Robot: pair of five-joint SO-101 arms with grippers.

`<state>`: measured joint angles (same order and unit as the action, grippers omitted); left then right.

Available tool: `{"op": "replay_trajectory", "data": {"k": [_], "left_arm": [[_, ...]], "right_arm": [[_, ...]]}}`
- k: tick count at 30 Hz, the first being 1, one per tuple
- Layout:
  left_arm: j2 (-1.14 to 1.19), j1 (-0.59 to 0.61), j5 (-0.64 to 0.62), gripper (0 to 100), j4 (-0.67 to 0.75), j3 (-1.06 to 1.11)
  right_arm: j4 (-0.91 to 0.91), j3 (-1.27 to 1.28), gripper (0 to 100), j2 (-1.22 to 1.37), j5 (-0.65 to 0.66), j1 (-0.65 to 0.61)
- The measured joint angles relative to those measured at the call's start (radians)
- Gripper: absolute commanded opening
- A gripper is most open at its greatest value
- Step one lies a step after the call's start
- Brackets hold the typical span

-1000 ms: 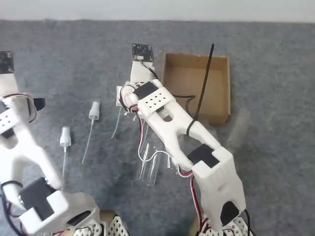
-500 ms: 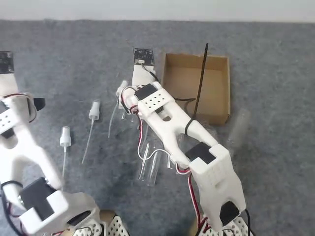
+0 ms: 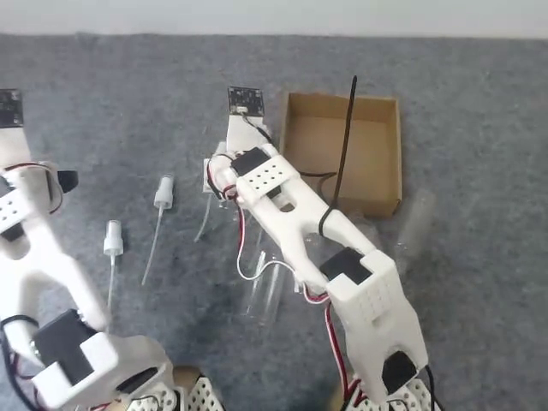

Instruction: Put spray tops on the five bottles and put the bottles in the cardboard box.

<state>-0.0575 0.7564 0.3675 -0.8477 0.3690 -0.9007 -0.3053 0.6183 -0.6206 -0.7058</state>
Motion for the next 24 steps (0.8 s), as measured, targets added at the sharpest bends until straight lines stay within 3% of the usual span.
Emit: {"op": "replay_trajectory", "data": {"k": [20,24], "left_arm": [[0.0,0.0,0.0,31,0.0,0.0],[0.0,0.0,0.0,31,0.0,0.0]], "right_arm": [[0.005,-0.008,17.1,0.041,0.0,0.003],[-0.015,-0.02,21.9,0.041,0.0,0.003]]}}
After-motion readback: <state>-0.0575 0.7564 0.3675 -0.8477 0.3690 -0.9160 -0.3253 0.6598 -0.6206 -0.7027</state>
